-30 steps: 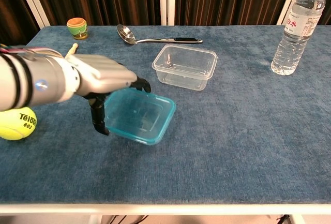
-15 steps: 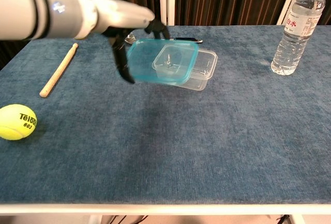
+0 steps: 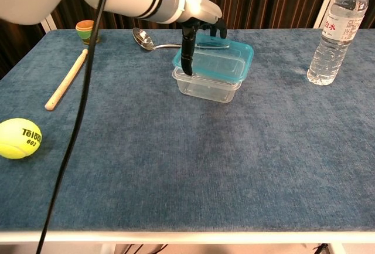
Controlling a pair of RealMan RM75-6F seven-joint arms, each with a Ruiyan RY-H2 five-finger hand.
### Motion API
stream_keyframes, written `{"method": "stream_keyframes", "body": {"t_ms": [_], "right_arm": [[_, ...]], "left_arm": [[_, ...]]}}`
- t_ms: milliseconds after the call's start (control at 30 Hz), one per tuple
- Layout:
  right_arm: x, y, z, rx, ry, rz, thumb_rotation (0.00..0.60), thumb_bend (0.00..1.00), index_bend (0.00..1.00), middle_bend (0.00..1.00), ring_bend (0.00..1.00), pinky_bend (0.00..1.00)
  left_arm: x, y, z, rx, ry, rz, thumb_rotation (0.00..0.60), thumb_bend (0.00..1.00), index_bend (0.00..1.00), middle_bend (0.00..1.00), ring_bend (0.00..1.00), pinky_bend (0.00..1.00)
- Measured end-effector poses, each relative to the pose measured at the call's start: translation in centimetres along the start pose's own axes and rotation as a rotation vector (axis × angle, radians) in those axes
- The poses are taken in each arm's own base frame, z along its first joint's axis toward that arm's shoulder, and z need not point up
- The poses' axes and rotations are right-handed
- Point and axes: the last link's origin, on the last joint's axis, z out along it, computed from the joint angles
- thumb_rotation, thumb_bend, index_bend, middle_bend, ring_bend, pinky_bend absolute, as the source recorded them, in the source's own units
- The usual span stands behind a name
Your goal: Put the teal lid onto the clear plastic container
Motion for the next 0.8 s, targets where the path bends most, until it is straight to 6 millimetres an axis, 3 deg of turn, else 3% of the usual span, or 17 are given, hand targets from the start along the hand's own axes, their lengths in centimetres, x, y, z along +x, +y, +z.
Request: {"method": "stream_keyframes", "body": {"t_ms": [267, 800], "right_arm": [[-0.3, 0.1, 0.5, -0.004, -0.01, -0.001, 0.6, 0.1, 0.0, 0.08, 0.0, 0.03], [-0.3, 0.2, 0.5, -0.025, -0.008, -0.002, 0.6, 0.1, 0.0, 0.08, 0.0, 0.02]], "left_arm": [[-0.2, 0.5, 1.6, -0.004, -0.048, 0.034, 0.6, 0.27, 0.29, 0.21, 0.07, 0.01], [0.0, -0.5, 2.9, 0.003, -0.075, 0.038, 0.6, 0.27, 0.29, 0.21, 0.07, 0.01]]}}
